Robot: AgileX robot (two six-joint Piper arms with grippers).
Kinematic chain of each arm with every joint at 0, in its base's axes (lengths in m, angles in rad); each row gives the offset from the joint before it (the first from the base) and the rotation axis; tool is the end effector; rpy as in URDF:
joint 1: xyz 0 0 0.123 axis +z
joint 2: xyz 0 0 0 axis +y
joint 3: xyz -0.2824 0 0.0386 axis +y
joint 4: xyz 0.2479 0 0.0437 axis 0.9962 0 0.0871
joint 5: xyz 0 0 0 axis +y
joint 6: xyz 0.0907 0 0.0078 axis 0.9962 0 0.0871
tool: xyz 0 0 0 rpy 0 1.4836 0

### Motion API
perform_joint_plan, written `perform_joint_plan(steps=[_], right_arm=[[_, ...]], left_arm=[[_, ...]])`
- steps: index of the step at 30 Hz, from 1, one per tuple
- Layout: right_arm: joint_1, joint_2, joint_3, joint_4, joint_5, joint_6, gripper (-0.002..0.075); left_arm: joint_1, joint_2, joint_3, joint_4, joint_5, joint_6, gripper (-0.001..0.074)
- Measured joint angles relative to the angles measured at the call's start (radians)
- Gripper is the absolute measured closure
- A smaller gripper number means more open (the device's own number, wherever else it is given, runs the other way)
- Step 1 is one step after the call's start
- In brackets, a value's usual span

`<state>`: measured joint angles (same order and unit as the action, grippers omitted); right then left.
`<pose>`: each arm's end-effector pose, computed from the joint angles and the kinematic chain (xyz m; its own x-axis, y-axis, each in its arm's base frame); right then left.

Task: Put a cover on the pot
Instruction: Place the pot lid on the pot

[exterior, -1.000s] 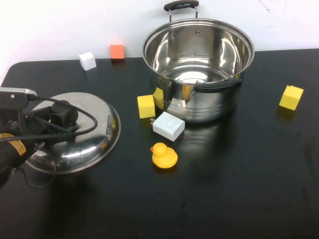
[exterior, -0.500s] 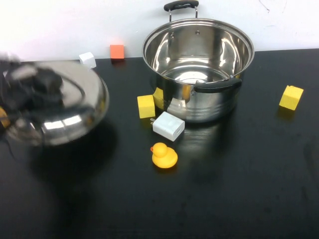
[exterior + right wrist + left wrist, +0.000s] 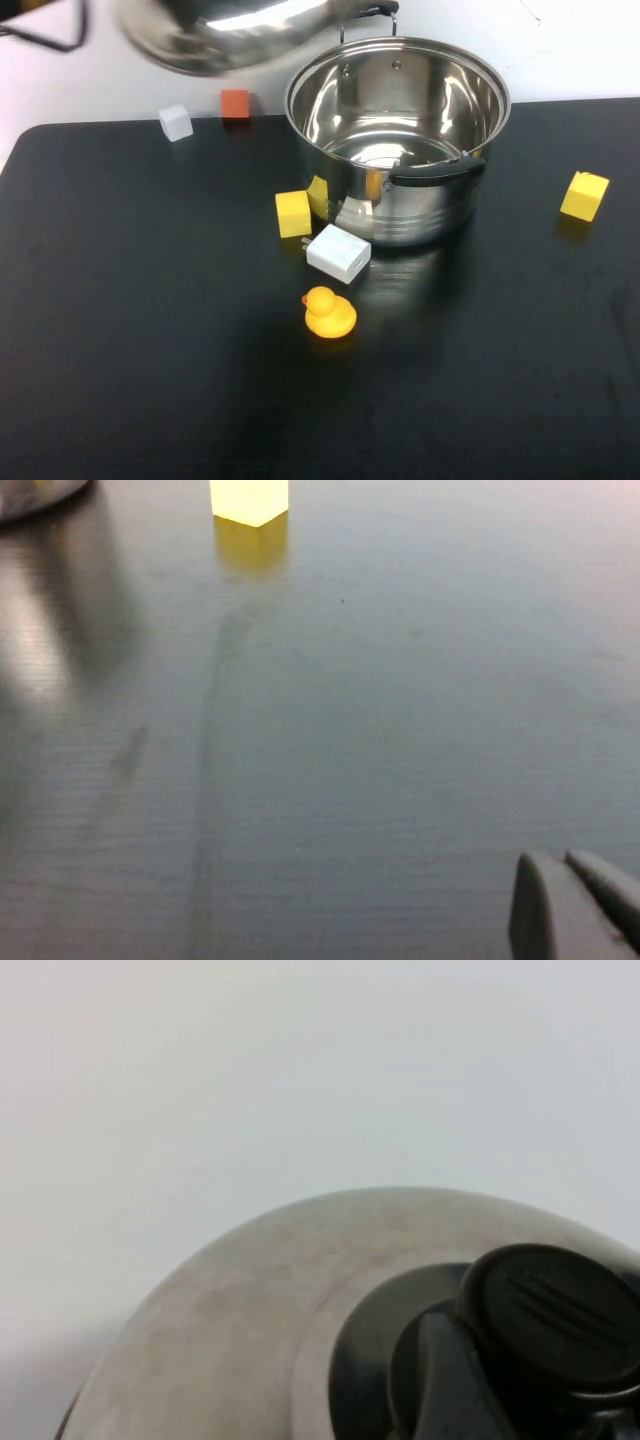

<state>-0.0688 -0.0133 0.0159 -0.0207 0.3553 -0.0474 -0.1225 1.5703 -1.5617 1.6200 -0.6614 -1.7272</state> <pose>0.0526 -0.0043 0.1764 -0.2712 -0.0482 -0.9613 0.0577 0.9961 -0.0662 0.3491 -0.0992 0.4499 -0.0264 -0.0715 -0.9971 0.7055 0.7053 -0.0692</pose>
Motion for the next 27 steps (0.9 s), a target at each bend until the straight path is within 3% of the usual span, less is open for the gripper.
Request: perform_joint_plan(steps=[4,8,15,27], right_arm=[[0.000,0.000,0.000,0.000,0.000,0.000,0.0728],[0.000,0.000,0.000,0.000,0.000,0.000,0.0728],[0.000,0.000,0.000,0.000,0.000,0.000,0.0728],[0.000,0.000,0.000,0.000,0.000,0.000,0.0728]], left_arm=[[-0.097,0.118,-0.120,0.144,-0.016,-0.104,0.0409],[-0.200,0.200,-0.194,0.158,0.087,-0.121,0.0409],[-0.361,0.298,-0.215,0.158,0.308,0.022,0.0409],[-0.386,0.354,-0.215,0.147,0.419,0.019,0.0409]])
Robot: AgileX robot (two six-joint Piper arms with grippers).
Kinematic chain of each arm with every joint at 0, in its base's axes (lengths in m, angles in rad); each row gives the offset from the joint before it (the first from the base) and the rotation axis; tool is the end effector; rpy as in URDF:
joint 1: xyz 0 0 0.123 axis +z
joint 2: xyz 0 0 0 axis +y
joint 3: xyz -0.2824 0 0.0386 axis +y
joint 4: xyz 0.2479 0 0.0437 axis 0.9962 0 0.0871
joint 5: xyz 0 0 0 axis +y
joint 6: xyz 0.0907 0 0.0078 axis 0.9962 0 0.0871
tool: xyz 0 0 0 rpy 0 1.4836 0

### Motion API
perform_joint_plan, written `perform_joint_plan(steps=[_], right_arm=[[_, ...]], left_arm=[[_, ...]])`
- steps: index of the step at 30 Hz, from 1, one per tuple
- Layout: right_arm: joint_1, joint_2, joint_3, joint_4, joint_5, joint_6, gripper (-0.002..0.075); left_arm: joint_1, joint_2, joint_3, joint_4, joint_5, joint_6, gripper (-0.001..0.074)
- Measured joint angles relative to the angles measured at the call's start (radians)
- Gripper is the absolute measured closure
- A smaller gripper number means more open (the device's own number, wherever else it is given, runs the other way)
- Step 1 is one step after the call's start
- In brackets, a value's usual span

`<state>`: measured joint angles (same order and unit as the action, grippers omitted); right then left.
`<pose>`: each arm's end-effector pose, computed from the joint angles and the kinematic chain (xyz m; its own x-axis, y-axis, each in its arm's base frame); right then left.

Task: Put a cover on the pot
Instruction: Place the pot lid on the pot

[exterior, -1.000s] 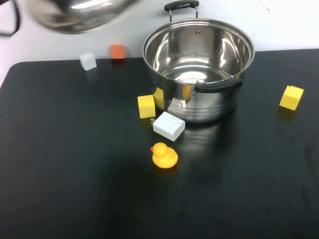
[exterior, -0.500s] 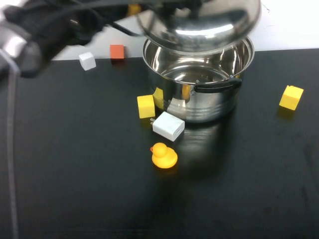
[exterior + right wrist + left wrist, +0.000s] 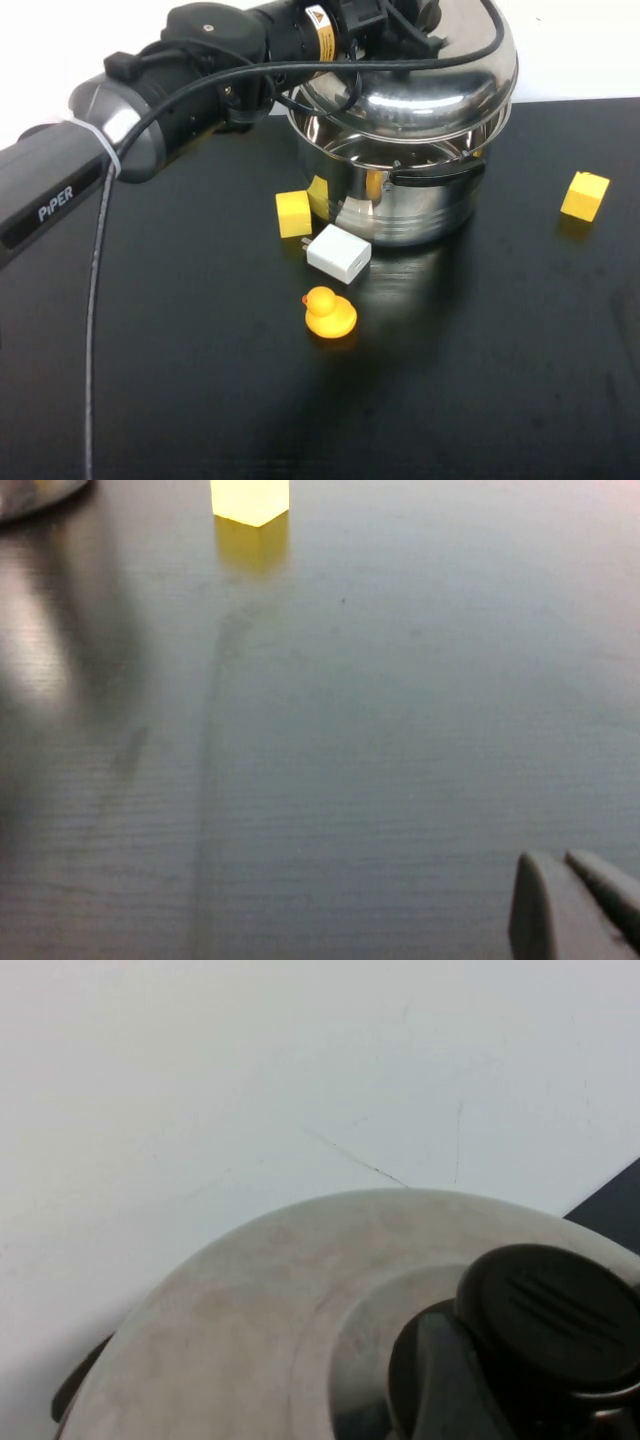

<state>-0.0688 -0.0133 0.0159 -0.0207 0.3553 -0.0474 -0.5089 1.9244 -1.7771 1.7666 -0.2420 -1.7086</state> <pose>0.0526 -0.0043 0.1764 -0.2712 -0.0482 -0.9613 0.0577 0.9961 -0.0662 0.4032 -0.2493 0.3719 -0.0509 0.0993 -0.9938 0.6823 0.7301 0.0380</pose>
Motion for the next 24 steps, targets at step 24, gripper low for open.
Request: perform_joint_plan(steps=[24], right_arm=[[0.000,0.000,0.000,0.000,0.000,0.000,0.0728]], left_arm=[[0.008,0.045,0.000,-0.008,0.042,-0.173,0.0409]])
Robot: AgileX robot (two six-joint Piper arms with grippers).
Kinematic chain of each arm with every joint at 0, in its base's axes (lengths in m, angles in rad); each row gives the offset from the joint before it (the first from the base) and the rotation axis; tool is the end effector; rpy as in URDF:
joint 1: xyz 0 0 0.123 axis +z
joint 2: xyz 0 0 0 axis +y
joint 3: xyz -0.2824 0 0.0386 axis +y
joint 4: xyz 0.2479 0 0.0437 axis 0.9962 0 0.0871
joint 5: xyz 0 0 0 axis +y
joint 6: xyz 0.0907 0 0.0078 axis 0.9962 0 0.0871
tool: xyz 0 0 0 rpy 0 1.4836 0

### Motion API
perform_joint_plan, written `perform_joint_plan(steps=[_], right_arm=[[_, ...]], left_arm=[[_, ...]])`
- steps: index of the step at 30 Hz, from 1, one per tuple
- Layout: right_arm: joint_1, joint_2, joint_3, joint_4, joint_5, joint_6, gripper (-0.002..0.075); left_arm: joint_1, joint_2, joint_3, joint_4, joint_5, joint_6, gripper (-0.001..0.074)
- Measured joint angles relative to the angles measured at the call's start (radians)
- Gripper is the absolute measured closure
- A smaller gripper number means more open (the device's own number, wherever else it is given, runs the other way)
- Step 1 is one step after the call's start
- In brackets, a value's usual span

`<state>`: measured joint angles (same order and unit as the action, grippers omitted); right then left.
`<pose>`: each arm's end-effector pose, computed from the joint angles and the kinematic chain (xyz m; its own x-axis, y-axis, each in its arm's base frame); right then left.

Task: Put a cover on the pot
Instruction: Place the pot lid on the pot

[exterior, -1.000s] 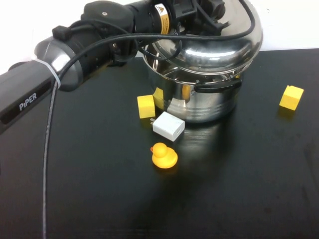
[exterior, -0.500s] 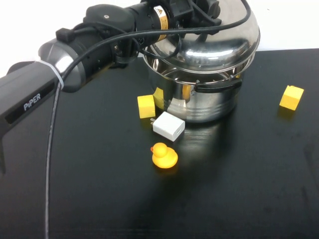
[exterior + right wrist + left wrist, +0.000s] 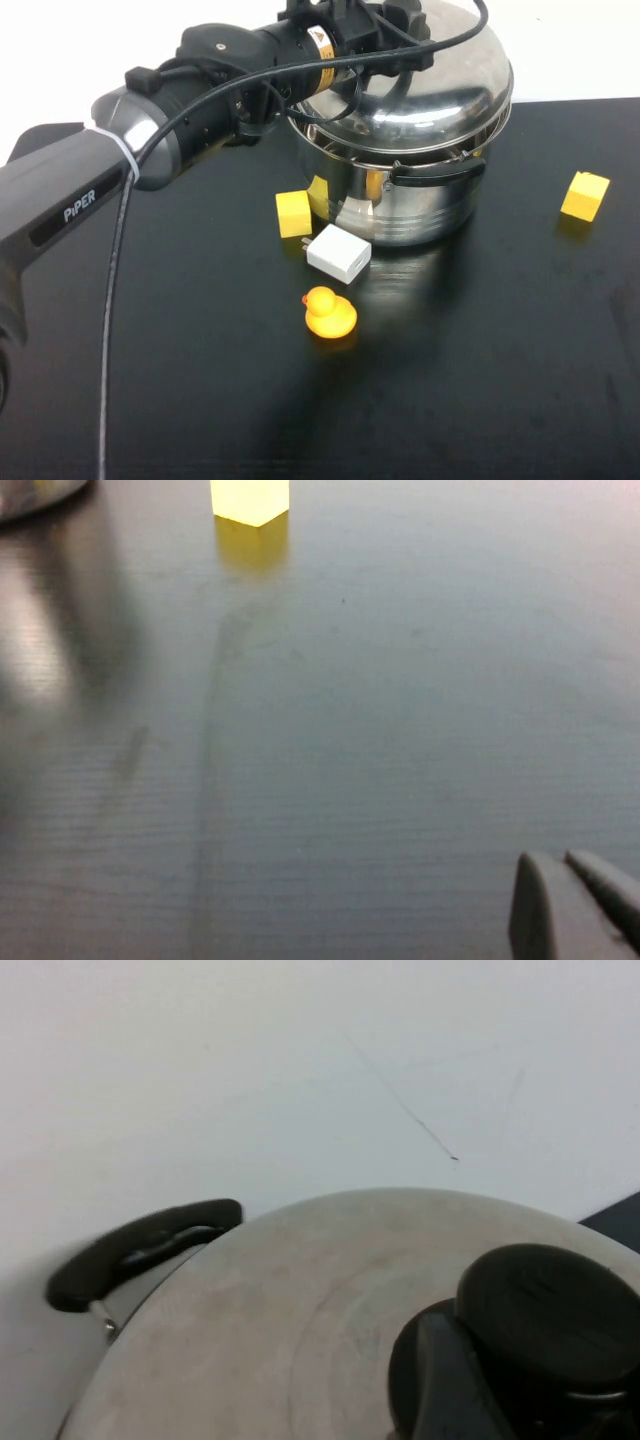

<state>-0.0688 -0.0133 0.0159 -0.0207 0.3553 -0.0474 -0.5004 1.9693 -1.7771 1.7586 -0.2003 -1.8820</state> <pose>0.0526 -0.0043 0.1764 -0.2712 -0.0482 -0.9613 0.0577 0.9961 -0.0662 0.4173 -0.2483 0.3511 -0.2005 -0.0238 -0.9794 0.6208 0.7703 -0.1458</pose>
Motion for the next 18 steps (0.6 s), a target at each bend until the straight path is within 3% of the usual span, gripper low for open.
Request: perform_joint_plan(steps=[18], right_arm=[[0.000,0.000,0.000,0.000,0.000,0.000,0.0728]], left_arm=[[0.000,0.016,0.028,-0.017,-0.034,0.058,0.0409]])
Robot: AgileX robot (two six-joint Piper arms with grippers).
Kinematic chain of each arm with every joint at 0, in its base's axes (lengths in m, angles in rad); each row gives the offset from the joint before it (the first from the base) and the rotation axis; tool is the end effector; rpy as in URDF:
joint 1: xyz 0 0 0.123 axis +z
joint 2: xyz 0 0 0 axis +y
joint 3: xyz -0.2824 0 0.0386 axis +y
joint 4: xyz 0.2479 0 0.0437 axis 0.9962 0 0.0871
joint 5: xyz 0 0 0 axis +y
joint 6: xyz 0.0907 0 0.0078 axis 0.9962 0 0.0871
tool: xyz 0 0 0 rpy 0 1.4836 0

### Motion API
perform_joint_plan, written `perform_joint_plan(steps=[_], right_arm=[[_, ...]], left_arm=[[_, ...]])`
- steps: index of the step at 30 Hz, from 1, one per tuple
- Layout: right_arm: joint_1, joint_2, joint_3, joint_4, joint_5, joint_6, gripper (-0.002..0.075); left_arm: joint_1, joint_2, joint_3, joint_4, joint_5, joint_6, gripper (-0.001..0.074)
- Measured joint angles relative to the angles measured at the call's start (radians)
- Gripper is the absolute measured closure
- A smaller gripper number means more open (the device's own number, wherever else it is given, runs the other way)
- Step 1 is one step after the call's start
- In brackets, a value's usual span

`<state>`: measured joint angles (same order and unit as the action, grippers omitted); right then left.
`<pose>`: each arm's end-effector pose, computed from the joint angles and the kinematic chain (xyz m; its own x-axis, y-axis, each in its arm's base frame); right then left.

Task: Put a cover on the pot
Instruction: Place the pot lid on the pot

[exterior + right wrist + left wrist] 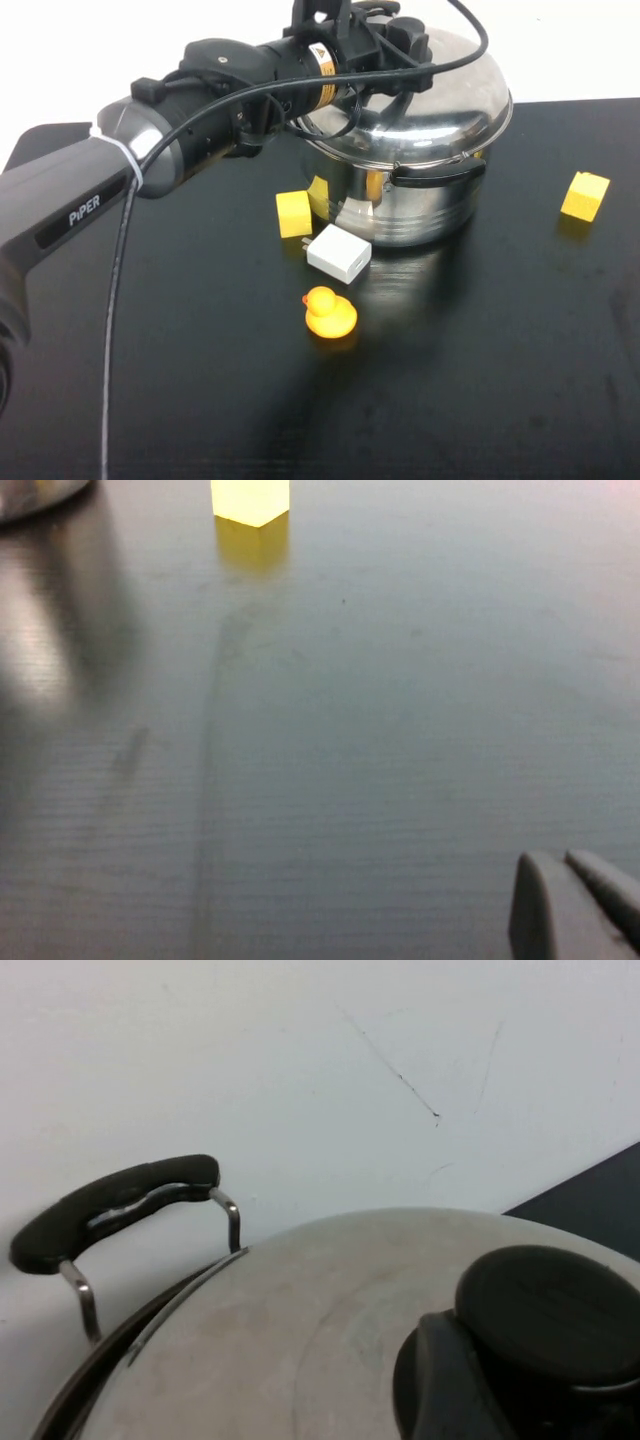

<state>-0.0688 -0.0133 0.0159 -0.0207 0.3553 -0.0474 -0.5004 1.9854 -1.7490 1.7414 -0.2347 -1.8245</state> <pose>0.0526 -0.0043 0.1764 -0.2712 -0.0482 -0.9613 0.0577 0.9961 -0.0662 0.4177 -0.2520 0.3337 -0.2170 0.0318 -0.9756 0.6495 0.7509 -0.1200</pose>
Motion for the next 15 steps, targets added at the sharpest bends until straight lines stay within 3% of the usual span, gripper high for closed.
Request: perform_joint_plan(steps=[15], right_arm=[[0.000,0.000,0.000,0.000,0.000,0.000,0.0728]], left_arm=[[0.000,-0.008,0.014,-0.007,0.057,0.093,0.0410]])
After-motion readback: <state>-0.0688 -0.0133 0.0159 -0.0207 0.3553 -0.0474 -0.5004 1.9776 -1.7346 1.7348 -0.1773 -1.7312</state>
